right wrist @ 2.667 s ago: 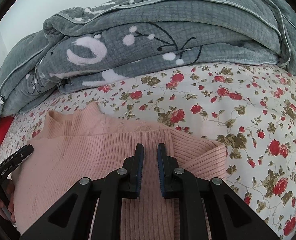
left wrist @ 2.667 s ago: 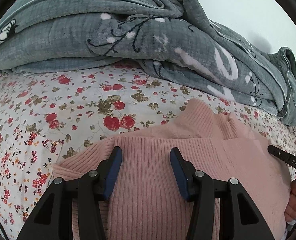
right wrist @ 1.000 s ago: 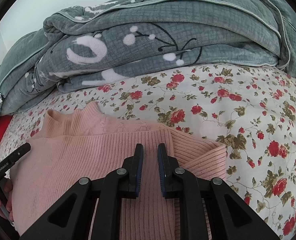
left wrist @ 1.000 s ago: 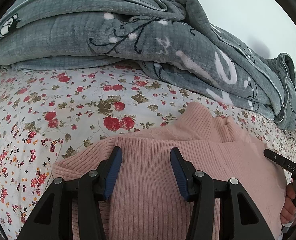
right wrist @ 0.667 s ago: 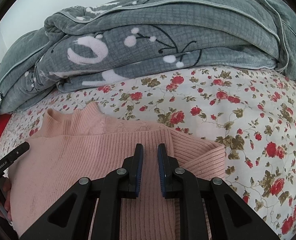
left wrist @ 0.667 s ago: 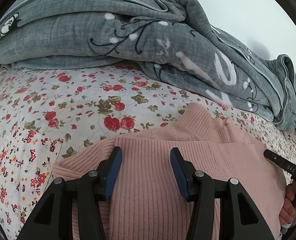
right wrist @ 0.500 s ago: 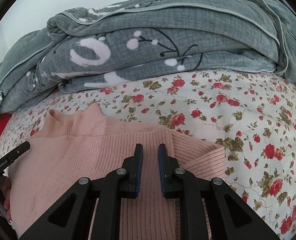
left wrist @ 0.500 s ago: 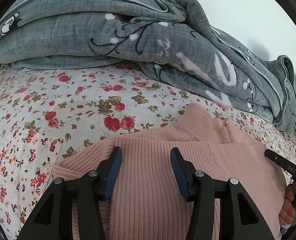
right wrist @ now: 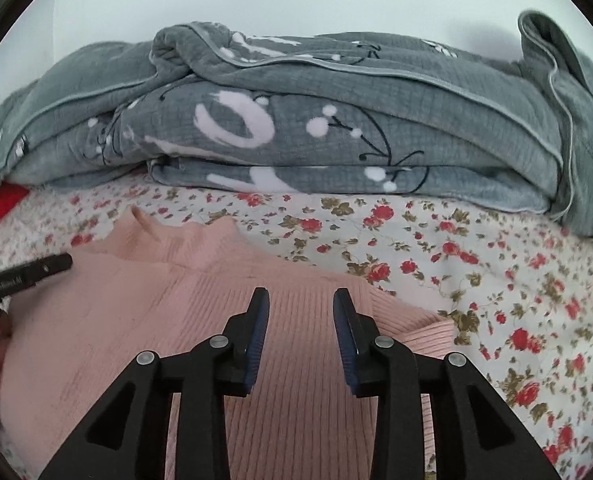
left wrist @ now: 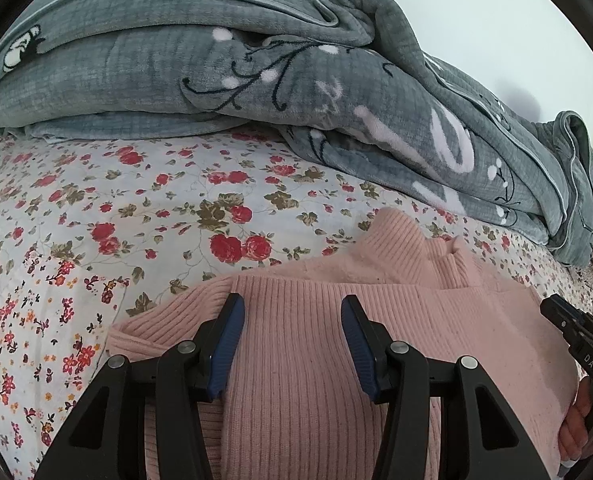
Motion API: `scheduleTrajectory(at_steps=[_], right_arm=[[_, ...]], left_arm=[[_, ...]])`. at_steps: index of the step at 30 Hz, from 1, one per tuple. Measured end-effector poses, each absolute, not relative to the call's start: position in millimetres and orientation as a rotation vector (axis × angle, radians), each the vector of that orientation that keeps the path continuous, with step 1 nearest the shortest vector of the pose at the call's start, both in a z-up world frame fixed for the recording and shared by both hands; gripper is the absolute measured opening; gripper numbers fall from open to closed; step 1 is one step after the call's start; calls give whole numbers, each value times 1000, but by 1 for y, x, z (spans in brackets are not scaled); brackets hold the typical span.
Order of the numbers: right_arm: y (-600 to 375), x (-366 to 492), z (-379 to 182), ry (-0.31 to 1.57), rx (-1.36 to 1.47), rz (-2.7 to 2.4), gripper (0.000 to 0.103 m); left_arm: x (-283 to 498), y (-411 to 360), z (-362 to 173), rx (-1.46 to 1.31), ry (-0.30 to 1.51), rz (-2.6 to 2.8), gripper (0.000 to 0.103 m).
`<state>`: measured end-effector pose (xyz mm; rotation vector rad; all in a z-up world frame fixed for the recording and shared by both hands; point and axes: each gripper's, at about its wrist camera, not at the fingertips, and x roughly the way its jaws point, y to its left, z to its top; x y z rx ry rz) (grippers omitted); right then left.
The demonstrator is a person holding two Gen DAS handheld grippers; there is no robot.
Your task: Fold small clothes
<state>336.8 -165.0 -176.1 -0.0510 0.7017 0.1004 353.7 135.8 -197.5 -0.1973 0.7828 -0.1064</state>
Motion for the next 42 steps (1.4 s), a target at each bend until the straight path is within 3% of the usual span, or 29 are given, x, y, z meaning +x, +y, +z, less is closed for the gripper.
scheduleTrajectory(at_steps=[8,12,15,26,35,40,42], right_arm=[[-155,339,-177,744,-137,-1,33],[-140,310,-162,695,-170,9,34],[-118,284,-156,701,-164,106,42],[-48,255,-193,767,-326,97,42],[-53,228,-195,764,-274,75,42],[-55,199,-196,768,-279,107,42],[-60,188,-195,772,-260,124,42]], left_arm=[[350,132,-195,-187,772,-93,48],[345,133,-191,-193,745,-99,62],[335,136,-188,-205,723,-85,63],[252,199,-207,-479,753,-158,66],[240,183,-208,-388,809,-189,76],[250,177,-206,-364,879,-170,75],[254,172,-204,-368,899,-165,62]])
